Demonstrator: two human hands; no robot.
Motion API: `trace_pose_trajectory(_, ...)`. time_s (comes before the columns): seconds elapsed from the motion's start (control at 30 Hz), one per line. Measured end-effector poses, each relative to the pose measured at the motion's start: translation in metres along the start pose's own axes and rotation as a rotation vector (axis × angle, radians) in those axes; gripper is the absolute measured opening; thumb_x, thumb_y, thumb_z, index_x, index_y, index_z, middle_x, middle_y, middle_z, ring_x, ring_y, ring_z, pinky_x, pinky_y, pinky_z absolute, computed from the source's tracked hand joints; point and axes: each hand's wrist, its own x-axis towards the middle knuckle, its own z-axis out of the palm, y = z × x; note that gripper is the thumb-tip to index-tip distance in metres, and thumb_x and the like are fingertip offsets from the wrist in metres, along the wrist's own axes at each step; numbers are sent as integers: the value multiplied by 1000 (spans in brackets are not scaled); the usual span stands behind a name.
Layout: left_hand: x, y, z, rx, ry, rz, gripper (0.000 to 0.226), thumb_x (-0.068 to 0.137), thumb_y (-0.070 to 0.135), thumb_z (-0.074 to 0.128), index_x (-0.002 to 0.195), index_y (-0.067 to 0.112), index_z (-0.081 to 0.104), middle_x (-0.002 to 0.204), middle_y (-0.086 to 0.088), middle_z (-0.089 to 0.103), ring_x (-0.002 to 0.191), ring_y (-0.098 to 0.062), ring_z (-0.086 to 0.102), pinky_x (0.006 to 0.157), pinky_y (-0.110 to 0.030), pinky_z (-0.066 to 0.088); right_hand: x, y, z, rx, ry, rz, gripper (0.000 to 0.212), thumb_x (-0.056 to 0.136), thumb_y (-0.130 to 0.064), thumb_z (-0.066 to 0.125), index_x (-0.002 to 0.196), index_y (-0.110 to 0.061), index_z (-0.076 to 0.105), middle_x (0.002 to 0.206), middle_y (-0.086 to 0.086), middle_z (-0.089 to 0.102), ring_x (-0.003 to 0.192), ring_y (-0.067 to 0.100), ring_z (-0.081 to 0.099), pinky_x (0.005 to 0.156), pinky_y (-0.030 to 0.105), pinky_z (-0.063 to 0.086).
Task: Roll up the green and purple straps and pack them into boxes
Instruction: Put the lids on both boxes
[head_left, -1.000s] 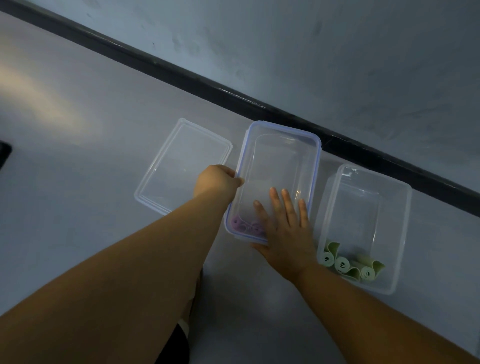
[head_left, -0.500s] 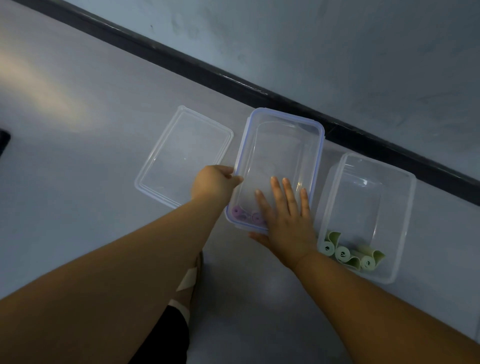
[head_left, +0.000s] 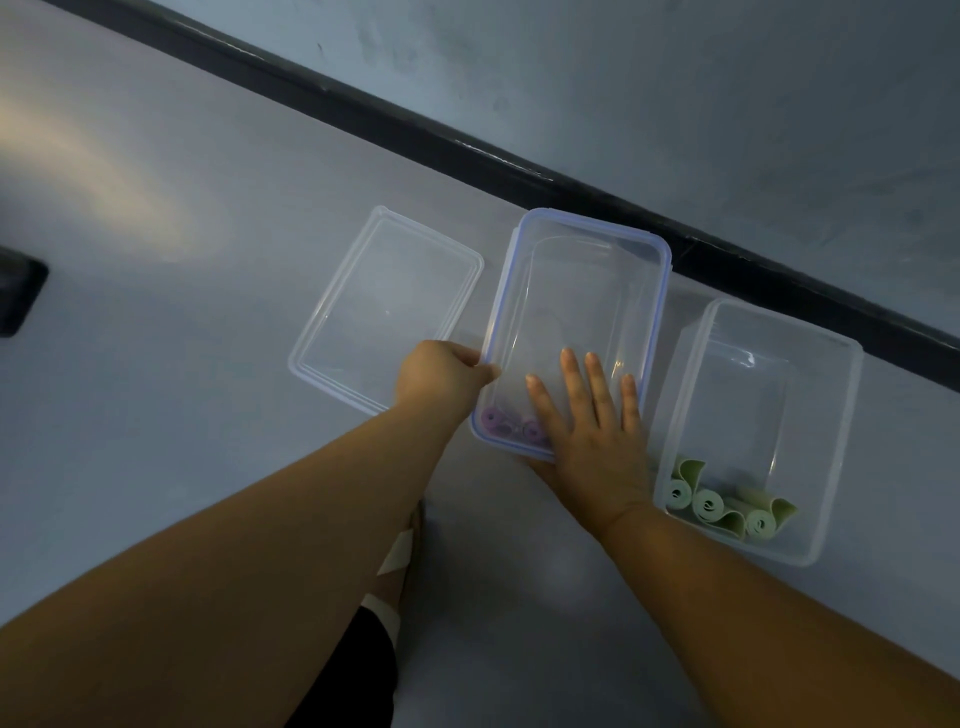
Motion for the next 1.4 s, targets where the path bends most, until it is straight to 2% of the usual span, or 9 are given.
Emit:
trace_pose_trajectory(0.3, -4, -8, 1, -5, 17, 59, 29, 79, 25, 73, 105, 11, 71, 98, -13, 72, 93, -30, 66, 86, -41, 54, 0, 2, -1, 56, -52, -14, 100, 64, -63, 69, 141, -16, 27, 148, 22, 27, 137, 38, 18, 109, 61, 18)
trace_pose_trajectory(0.47, -5, -7, 2, 8, 21, 56, 35, 81, 26, 71, 112, 11, 69, 105, -11, 71, 98, -28, 65, 89, -39, 52, -3, 9, -3, 85, -148, -93, 108, 69, -43, 75, 147, -18, 4, 154, 18, 0, 141, 35, -11, 108, 57, 1)
trace_pose_trajectory(0.63, -4, -3, 0, -5, -6, 39, 27, 81, 21, 71, 105, 9, 71, 100, -14, 71, 95, -30, 66, 87, -41, 53, -5, 2, -4, 67, -153, -50, 114, 70, -23, 74, 147, -17, -10, 154, 18, -16, 140, 38, -3, 109, 55, -3)
trace_pose_trajectory(0.77, -1, -2, -1, -34, -20, 10, 27, 79, 19, 73, 103, 8, 71, 98, -16, 71, 94, -31, 66, 86, -42, 54, -4, 5, -9, 80, -204, -48, 113, 63, -46, 76, 149, -18, 7, 153, 16, 6, 140, 36, 2, 108, 53, 2)
trace_pose_trajectory(0.87, -1, -5, -6, -148, -80, -14, 27, 77, 18, 75, 101, 7, 71, 97, -15, 71, 87, -27, 66, 87, -42, 54, -1, 8, -18, 130, -224, -37, 97, 69, -72, 47, 146, -21, 18, 155, 13, 8, 141, 30, 3, 112, 47, 2)
trace_pose_trajectory(1.07, 15, -39, -43, 250, 179, 147, 39, 91, 30, 55, 127, 14, 57, 132, -12, 54, 123, -30, 48, 101, -31, 34, 41, -36, -70, 848, 33, 212, 30, 87, -25, 50, 110, -9, 59, 116, 8, 52, 102, 16, 50, 89, 24, 45)
trace_pose_trajectory(1.17, 29, -65, -67, 490, 159, 146, 55, 93, 30, 51, 143, 14, 34, 152, -14, 26, 140, -31, 22, 113, -34, 15, 85, -89, -74, 1240, -264, 419, 37, 91, -14, 53, 127, -11, 47, 130, 4, 47, 105, 11, 50, 84, 15, 39)
trace_pose_trajectory(1.23, 32, -82, -74, 574, 83, 140, 62, 94, 34, 49, 147, 16, 24, 157, -12, 14, 144, -30, 10, 115, -36, 10, 117, -117, -52, 1374, -428, 692, 52, 89, -17, 55, 138, -9, 37, 139, 7, 42, 119, 19, 47, 96, 26, 39)
trace_pose_trajectory(1.4, 33, -111, -81, 613, 18, 165, 62, 94, 37, 48, 148, 21, 22, 159, -4, 5, 146, -24, 2, 116, -36, 15, 143, -141, -3, 1333, -563, 1223, 42, 86, -21, 54, 121, 2, 55, 124, 13, 57, 114, 33, 55, 95, 40, 47)
